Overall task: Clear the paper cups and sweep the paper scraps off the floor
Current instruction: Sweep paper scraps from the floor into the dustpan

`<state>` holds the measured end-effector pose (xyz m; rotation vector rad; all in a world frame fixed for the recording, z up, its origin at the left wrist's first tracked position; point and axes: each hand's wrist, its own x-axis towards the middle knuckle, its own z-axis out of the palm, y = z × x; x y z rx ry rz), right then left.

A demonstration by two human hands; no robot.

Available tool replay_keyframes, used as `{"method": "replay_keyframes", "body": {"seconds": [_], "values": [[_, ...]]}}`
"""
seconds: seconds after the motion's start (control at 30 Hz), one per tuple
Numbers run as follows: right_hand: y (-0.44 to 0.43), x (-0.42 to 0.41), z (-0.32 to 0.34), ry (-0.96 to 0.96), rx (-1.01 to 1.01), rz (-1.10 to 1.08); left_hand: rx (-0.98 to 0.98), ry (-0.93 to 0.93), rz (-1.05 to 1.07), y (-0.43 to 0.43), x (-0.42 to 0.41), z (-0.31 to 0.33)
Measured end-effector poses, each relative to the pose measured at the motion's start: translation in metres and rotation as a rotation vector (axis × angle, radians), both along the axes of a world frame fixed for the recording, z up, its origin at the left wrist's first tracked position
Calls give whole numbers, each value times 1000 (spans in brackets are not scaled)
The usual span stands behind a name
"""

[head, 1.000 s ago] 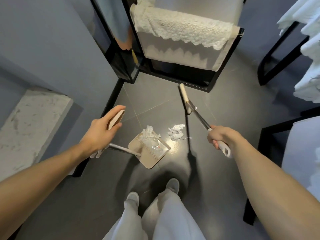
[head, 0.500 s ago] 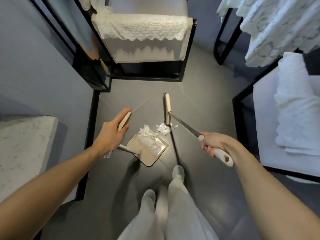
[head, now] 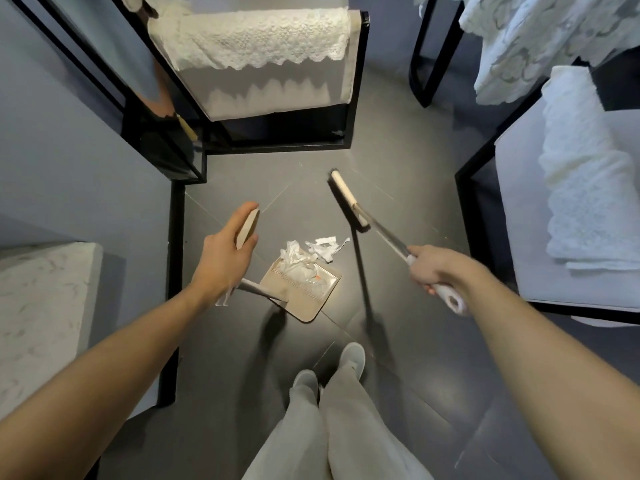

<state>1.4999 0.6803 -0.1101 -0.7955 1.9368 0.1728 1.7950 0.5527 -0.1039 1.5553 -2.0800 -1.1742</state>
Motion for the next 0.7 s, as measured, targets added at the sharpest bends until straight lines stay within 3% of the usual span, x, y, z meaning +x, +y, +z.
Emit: {"method": "replay_keyframes", "body": {"seconds": [0.37,0.5,0.63,0.7], "values": [[27,76,-8,-186,158,116,-38,28,-64,-22,-37,-4],[49,113,9,-272,176,-42,-17,31,-93,-24,-33,-6],[69,151,30,-231,146,-46,-9,46,-195,-16,-20,-3],[76,155,38,-288,131,-168,-14,48,-243,-13,-10,-1]]}}
